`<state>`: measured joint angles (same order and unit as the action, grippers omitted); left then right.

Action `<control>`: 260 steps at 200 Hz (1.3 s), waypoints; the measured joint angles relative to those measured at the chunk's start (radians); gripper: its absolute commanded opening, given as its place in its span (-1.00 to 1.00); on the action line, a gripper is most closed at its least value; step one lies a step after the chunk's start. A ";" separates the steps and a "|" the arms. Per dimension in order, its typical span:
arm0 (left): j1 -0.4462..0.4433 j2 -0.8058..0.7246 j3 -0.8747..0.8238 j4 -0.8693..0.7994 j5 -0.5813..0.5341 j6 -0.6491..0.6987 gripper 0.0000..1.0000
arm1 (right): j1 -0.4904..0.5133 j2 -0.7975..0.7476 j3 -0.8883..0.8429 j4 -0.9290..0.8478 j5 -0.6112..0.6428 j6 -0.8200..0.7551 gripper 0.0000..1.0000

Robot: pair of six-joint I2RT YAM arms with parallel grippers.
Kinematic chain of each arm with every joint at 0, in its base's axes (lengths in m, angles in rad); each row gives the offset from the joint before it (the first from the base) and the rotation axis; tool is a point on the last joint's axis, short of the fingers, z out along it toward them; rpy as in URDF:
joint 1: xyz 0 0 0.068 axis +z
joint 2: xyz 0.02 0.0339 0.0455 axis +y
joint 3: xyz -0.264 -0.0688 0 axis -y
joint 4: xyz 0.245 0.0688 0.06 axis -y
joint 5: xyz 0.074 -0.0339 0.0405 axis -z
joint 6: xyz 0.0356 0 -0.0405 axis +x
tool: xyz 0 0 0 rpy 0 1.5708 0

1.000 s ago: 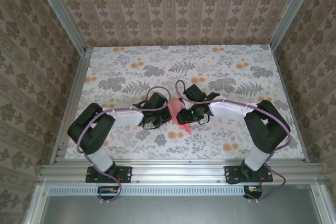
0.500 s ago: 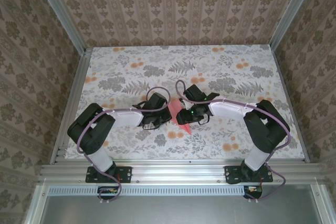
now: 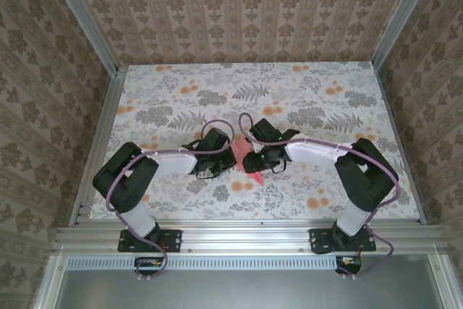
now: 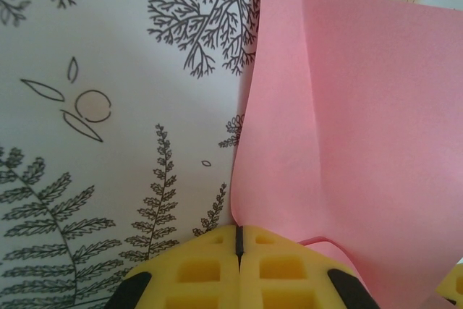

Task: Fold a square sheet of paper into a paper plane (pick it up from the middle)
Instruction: Move a paper plane to the center of the table.

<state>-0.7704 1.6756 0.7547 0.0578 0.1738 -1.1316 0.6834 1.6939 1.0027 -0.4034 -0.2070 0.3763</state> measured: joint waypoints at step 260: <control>0.007 0.000 0.000 -0.001 0.012 0.002 -1.00 | 0.032 -0.048 0.039 -0.040 0.063 -0.053 -0.15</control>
<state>-0.7635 1.6756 0.7547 0.0566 0.1860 -1.1294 0.7151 1.6459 1.0416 -0.4431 -0.1436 0.3229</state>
